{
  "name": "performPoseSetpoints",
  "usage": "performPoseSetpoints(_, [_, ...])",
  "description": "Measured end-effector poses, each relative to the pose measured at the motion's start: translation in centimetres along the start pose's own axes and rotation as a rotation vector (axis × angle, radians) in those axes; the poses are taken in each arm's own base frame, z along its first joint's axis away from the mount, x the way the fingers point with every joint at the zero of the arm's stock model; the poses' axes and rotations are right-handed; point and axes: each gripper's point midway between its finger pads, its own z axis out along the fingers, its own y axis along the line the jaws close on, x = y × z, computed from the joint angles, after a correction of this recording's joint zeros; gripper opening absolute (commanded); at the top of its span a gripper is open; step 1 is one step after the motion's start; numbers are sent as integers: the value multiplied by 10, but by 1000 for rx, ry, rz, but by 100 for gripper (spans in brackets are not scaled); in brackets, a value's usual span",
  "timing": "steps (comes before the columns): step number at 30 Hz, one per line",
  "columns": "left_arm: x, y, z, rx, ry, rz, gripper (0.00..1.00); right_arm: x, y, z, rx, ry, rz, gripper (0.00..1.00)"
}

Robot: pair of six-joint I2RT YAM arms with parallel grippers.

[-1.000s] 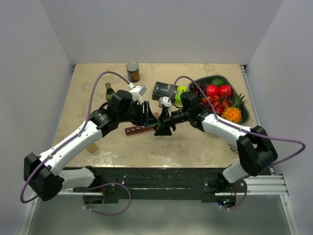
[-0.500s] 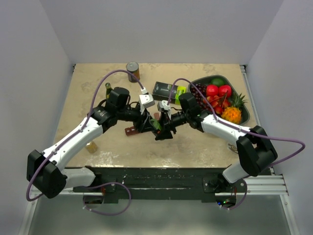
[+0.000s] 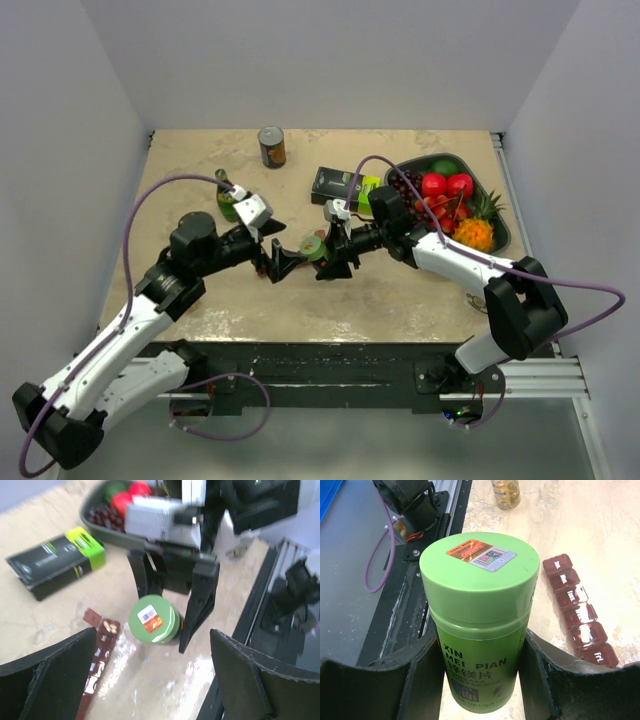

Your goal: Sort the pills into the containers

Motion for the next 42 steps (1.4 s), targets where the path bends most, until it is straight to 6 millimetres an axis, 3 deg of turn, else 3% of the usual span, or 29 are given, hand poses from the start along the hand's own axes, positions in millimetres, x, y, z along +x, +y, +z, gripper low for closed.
performPoseSetpoints(4, [-29, 1, -22, -91, -138, -40, 99, 0, 0, 0, 0, 0, 1, 0])
performPoseSetpoints(7, [-38, 4, -28, -127, -175, -96, 99, 0, 0, 0, 2, 1, 1, 0])
performPoseSetpoints(11, [-30, 8, -15, -136, -110, -224, 99, 0, 0, 0, 3, 1, 1, 0])
performPoseSetpoints(18, [8, 10, 5, -134, 48, -400, 99, -1, -1, 0, 6, 1, -1, 0])
performPoseSetpoints(37, [28, -3, 19, -32, 141, -454, 99, -2, -2, 0, 7, 0, -6, 0])
performPoseSetpoints(42, [27, 1, 24, -40, 151, -459, 91, -2, -2, 0, 7, 0, -7, 0])
